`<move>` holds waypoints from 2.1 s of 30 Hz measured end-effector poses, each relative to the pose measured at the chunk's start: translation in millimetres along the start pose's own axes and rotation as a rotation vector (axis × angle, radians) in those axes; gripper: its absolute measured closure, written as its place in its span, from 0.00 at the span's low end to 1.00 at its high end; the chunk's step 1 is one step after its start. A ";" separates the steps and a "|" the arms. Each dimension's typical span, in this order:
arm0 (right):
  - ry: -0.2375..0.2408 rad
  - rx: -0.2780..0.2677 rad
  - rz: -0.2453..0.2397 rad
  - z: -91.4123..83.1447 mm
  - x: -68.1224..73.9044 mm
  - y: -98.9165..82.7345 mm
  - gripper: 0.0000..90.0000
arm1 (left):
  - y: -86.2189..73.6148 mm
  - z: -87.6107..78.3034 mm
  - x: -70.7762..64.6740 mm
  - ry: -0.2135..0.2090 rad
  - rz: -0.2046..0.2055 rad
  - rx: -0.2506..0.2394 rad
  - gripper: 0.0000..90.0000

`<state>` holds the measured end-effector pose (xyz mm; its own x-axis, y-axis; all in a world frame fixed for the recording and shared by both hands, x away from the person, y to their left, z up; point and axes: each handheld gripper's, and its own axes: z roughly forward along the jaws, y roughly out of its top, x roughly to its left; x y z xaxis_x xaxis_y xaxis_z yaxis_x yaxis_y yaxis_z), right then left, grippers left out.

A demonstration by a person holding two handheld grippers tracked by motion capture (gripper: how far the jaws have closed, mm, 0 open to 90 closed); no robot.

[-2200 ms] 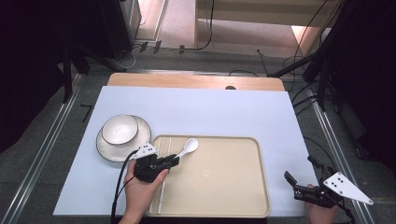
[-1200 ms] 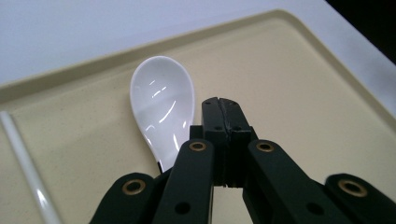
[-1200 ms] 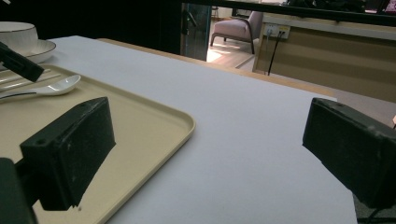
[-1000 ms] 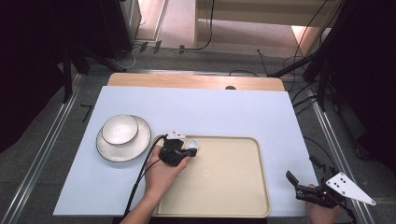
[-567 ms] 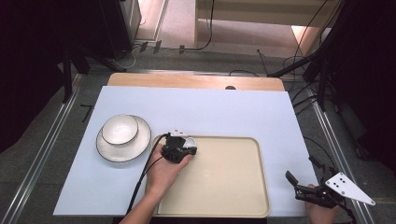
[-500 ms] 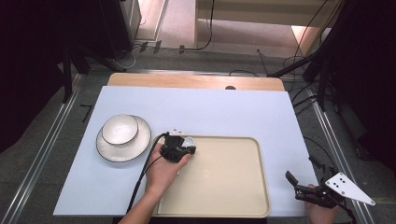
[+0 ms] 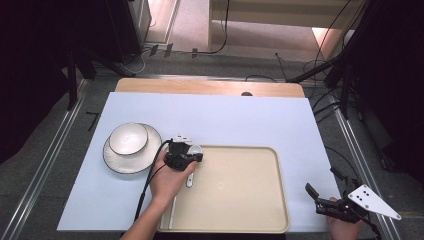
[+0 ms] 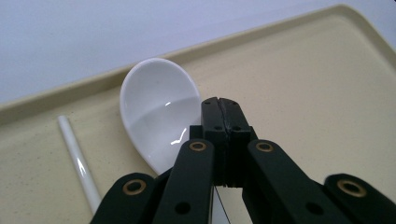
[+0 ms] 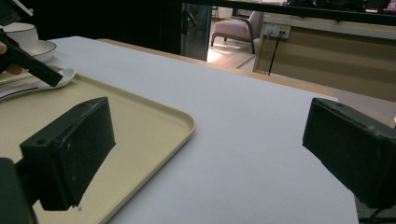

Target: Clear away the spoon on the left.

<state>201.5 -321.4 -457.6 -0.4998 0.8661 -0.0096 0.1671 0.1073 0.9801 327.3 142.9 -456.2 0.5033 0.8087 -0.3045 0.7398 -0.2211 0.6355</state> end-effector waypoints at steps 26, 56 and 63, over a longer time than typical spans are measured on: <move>0.001 0.004 -0.003 0.7 0.1 -0.6 0.03 | -23.2 -26.7 -3.0 -0.106 0.032 -0.036 0.87; -0.001 0.006 -0.014 1.9 0.8 -0.6 0.03 | -35.9 -144.7 54.4 0.008 0.054 -0.366 0.00; -0.004 0.004 -0.013 1.2 1.3 -0.1 0.03 | -37.8 -161.6 69.5 0.062 0.033 -0.386 0.00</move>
<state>201.9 -319.7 -458.0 -0.4985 0.8666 -0.0232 0.1640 0.1205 0.9791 262.1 295.6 -386.7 0.4868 0.8389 -0.2435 0.4955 -0.0357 0.8679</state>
